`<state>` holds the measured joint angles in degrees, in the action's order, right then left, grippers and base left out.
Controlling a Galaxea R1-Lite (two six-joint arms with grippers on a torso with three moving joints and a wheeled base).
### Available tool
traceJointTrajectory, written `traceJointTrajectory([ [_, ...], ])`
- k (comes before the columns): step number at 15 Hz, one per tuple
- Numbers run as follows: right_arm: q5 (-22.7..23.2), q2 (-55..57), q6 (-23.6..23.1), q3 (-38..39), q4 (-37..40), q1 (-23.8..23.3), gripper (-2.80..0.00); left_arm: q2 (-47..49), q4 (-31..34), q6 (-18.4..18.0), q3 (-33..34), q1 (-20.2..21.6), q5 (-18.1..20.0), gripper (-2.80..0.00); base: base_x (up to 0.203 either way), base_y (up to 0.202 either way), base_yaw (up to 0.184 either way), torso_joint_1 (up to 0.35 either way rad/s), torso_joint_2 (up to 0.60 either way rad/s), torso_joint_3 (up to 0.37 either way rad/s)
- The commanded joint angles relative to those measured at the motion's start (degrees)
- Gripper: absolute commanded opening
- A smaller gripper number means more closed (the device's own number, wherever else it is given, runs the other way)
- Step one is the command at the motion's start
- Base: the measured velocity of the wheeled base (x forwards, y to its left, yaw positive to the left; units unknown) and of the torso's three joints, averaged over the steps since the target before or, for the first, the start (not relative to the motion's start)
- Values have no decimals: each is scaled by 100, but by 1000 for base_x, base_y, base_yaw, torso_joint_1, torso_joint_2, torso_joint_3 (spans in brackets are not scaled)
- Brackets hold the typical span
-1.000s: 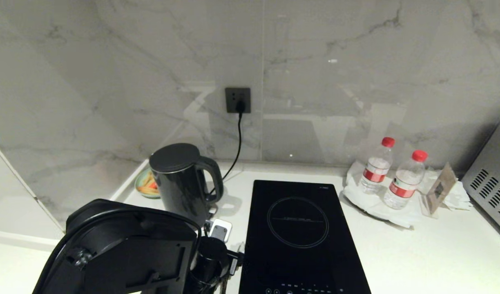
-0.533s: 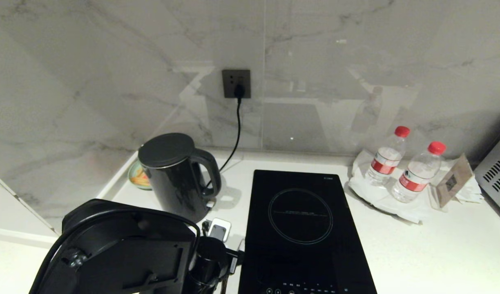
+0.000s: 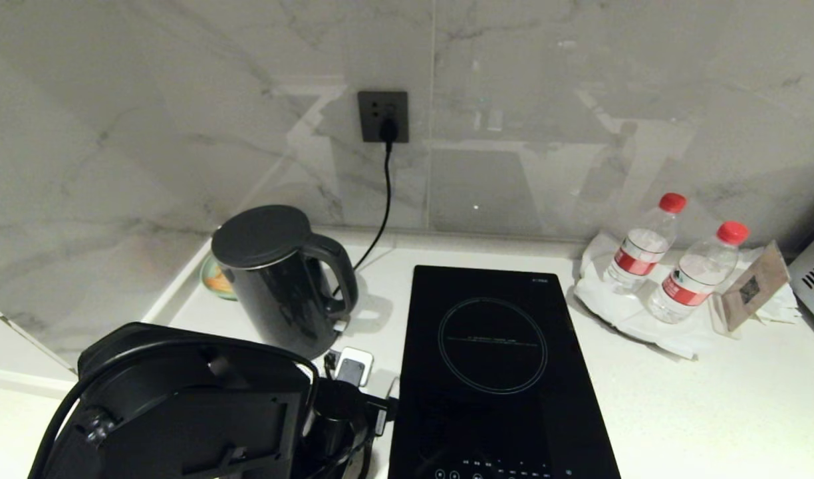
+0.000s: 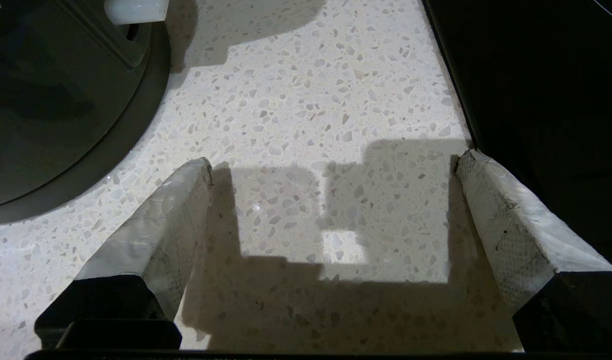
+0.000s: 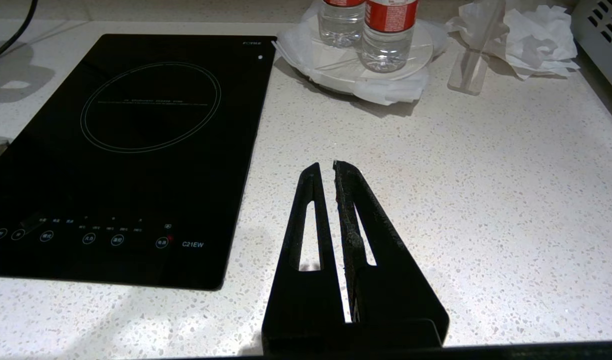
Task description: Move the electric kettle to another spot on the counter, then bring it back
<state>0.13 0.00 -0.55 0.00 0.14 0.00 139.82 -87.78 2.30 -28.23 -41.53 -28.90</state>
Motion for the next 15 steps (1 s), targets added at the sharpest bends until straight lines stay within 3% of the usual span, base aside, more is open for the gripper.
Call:
traceJointTrajectory([
  [1,4,0,-7,0,4,0,-280,14,12,18,-110,4,-24,0,0,0,0,0,0,0],
  [15,4,0,-7,0,3,0,-280,-121,12,69,-453,-145,-63,0,0,0,0,0,0,0],
])
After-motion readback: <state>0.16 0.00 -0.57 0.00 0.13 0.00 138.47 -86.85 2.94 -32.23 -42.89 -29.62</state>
